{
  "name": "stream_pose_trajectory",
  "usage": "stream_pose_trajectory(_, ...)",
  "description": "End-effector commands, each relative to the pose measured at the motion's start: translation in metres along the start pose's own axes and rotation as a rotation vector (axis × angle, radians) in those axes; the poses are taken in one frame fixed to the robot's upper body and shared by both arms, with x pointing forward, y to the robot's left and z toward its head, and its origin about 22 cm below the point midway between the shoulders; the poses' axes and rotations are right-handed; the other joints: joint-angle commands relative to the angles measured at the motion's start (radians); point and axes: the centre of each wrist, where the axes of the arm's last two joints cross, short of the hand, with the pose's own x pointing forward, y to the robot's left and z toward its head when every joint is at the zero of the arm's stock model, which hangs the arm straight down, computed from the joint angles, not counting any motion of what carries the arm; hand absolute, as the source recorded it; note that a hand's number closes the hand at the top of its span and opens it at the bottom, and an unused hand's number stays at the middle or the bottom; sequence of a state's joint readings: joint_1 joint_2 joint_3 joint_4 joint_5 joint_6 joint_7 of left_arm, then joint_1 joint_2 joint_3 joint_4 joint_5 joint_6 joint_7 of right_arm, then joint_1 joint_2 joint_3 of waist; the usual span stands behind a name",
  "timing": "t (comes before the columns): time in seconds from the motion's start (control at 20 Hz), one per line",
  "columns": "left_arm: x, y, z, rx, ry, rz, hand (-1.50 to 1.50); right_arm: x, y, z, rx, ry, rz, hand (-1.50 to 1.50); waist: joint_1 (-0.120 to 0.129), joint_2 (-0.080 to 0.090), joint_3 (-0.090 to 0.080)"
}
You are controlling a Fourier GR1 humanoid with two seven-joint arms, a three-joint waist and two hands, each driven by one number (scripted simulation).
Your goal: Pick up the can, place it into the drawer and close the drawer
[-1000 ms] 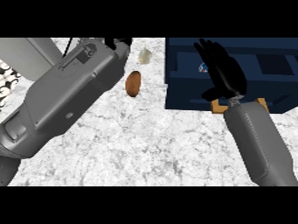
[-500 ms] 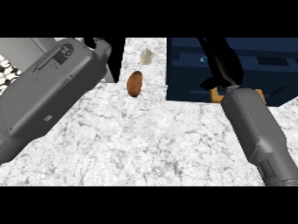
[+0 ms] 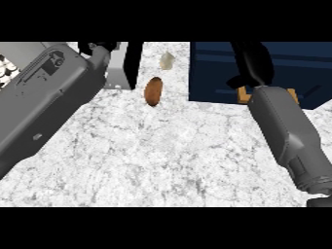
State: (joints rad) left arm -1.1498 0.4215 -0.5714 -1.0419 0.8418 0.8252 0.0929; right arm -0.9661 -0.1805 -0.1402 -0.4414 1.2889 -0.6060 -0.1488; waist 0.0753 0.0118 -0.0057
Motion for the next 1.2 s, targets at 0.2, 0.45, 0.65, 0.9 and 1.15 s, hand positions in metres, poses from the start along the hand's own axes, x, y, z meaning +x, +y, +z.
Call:
stream_pose_trajectory(0.2,0.027,0.009,0.004,-0.029,-0.019,0.016,-1.50,-0.005,-0.017,-0.024,-0.057,0.034,0.022,-1.50,0.017,0.012,0.008)
stream_pose_trajectory(0.45,0.014,-0.001,0.011,-0.033,-0.026,-0.007,-1.50,-0.003,-0.031,-0.039,-0.079,0.052,0.049,-1.50,0.033,0.025,0.009)
stream_pose_trajectory(0.65,0.006,0.005,0.020,-0.046,-0.001,-0.003,-1.50,-0.017,-0.055,-0.054,-0.074,0.107,0.029,-1.50,0.052,0.021,0.009)
stream_pose_trajectory(0.9,0.013,0.013,0.020,-0.062,-0.010,0.004,-1.50,0.006,-0.052,-0.060,0.011,0.017,-0.103,-1.50,0.050,0.023,0.009)
stream_pose_trajectory(1.15,0.010,0.015,0.020,-0.044,-0.012,0.003,-1.50,0.020,-0.044,-0.059,0.000,0.113,-0.488,-1.50,0.051,0.026,0.014)
